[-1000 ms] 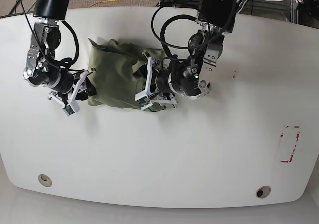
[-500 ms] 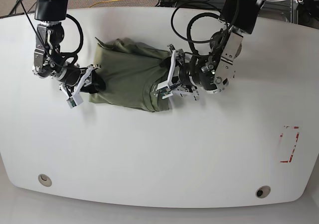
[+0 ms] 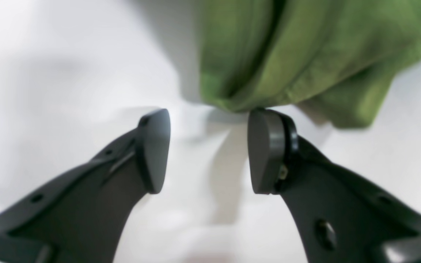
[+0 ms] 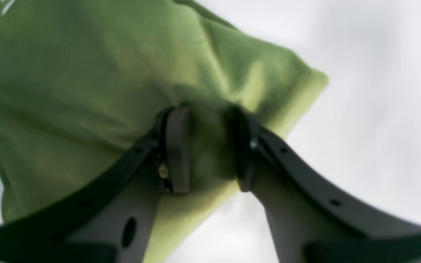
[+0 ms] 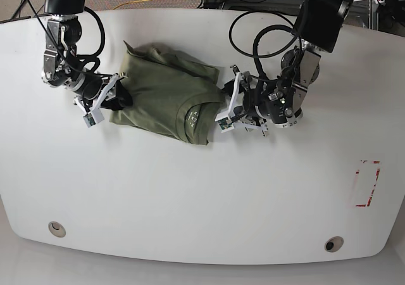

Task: Layout the t-shirt on the table in an organized manner, then fold the t-shirt properly
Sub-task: 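Hold the bundle with both grippers and square it into a neat rectangle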

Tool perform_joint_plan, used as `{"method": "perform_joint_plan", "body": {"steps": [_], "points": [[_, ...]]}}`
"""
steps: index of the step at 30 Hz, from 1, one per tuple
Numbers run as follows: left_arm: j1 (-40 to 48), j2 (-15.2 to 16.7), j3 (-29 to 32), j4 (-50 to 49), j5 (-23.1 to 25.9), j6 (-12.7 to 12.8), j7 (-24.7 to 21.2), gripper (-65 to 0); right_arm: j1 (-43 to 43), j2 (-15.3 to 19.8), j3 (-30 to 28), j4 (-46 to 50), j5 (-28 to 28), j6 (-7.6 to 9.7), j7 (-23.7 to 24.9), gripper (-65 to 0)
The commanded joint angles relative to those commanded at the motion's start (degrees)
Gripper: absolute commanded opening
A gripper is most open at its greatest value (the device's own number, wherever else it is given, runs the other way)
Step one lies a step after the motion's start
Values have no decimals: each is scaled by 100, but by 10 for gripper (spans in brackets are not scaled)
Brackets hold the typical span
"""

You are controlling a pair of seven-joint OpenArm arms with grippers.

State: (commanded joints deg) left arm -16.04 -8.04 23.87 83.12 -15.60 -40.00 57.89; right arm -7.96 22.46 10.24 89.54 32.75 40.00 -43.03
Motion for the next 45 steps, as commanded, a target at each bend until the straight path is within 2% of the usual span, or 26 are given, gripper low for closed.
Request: {"method": "perform_joint_plan", "body": {"steps": [2, 6, 10, 14, 21, 24, 29, 34, 37, 45], "points": [[-114, 0, 0, 26, -18, 0, 9, -332, -123, -62, 35, 343, -26, 0, -62, -463], [-316, 9, 0, 431, -35, 0, 35, -332, -290, -229, 519, 1363, 0, 0, -642, -463], [-316, 9, -35, 1099, -44, 0, 316, -332, -229, -448, 888, 2163, -26, 0, -1196, -463], [-79, 44, -9, 1732, -44, 0, 589, -332, 70, -457, 949, 2277, -35, 0, -1495, -463], [642, 193, -9, 2251, -35, 0, 800, -332, 308, -457, 923, 1776, -35, 0, -1503, -463], [976, 202, 0, 2233, -26, 0, 765, -332, 352, -440, 703, 1327, -35, 0, -1336, -463], [1319, 202, 0, 2207, 0, 0, 730, -332, 308, -299, 264, 721, -79, 0, -607, -463], [1380, 149, 0, 1600, 9, 0, 554, -332, 176, -264, -62, 202, -527, 0, 9, -463], [1055, 18, 88, 958, 18, 0, 396, -332, 62, -369, -70, 149, -686, 0, 149, -463], [-70, -316, 1231, -387, 0, 0, -369, -332, -448, -466, -53, 264, -747, 0, 360, -463]]}}
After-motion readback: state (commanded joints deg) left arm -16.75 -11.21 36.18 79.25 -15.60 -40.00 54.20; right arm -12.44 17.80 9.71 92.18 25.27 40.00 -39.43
